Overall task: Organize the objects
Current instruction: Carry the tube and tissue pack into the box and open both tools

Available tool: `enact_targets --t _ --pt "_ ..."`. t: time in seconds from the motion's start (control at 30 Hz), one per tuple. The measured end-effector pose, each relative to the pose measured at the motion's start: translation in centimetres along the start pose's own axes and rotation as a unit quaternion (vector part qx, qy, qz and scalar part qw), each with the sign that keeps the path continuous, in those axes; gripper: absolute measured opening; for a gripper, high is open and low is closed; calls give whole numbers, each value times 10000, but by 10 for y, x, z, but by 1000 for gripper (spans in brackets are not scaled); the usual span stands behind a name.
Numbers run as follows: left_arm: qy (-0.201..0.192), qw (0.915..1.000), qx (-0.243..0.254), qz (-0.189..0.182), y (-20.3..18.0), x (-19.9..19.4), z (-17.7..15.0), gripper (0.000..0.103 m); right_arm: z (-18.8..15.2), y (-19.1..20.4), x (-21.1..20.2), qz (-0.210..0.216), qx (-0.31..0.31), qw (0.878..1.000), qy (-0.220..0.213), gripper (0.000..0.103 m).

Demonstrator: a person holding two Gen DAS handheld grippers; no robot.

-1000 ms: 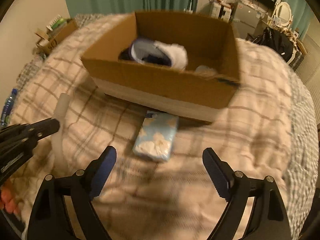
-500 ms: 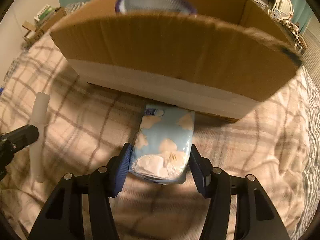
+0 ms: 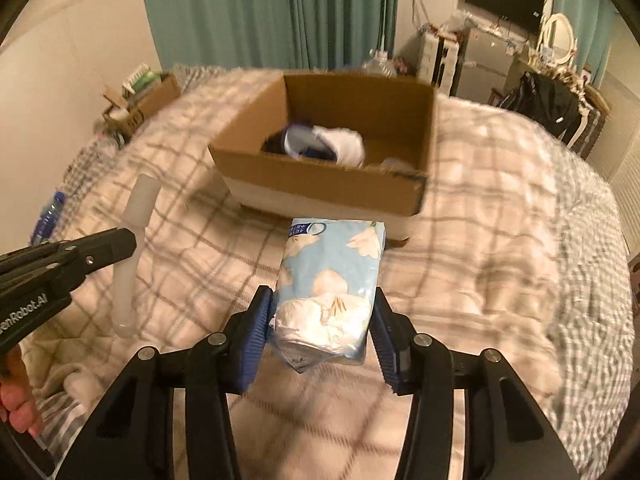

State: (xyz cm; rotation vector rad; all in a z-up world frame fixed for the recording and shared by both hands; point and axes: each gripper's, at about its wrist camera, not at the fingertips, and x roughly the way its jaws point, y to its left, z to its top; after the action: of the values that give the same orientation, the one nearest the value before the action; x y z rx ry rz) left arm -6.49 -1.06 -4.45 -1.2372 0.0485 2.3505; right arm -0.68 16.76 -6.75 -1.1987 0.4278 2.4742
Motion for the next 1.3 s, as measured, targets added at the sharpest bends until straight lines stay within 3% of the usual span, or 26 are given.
enact_targets --t 0.27,0.53,0.87,1.13,1.3 --pt "-433 9989 195 -54 -28 -46 18 5 9 0 -76 -11 -138 9978 -644 47" --pt "-553 9959 706 -76 -52 -53 50 5 42 -3 -102 -96 -368 9946 -966 47" --pt "-458 9940 985 -89 -61 -2 118 5 109 -27 -62 -8 -324 9939 -1057 47" --pt "-347 9933 1104 -53 -65 57 161 5 166 -59 0 8 -116 9952 -972 47" --pt "-120 9939 1090 -118 -61 105 175 5 184 -72 44 -11 -64 9970 -775 47"
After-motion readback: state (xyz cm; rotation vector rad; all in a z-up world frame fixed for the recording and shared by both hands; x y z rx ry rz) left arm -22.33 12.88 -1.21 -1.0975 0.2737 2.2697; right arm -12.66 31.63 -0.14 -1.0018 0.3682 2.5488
